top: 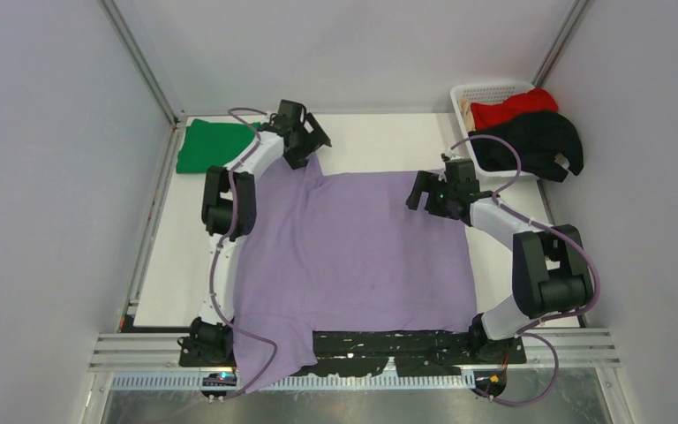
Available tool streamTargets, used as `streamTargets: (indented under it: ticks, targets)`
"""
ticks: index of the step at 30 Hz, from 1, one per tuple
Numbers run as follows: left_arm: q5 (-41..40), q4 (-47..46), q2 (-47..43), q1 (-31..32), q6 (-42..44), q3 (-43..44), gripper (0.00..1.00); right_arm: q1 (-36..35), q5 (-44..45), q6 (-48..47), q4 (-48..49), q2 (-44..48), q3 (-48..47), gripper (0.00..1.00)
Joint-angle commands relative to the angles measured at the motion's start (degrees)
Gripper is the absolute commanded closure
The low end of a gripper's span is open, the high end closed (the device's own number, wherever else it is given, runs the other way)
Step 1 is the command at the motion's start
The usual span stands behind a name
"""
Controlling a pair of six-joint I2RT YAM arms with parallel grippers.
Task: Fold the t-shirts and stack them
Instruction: Flatten out the tshirt
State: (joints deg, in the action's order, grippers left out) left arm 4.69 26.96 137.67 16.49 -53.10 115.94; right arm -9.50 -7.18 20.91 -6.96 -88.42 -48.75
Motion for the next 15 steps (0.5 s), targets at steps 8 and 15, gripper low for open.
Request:
streamTargets:
  ticks: [8, 15]
  targets:
    - [-4.76, 23.4, -0.15, 2.76, 26.74, 19.6, 0.0, 1.26, 0.76, -0.05, -0.7, 2.27, -1.51, 0.05]
    - [-15.9, 23.2, -19.62, 2.7, 32.44, -3.02, 0.0, 1.35, 1.98, 0.52, -3.37, 3.51, -1.22, 0.04]
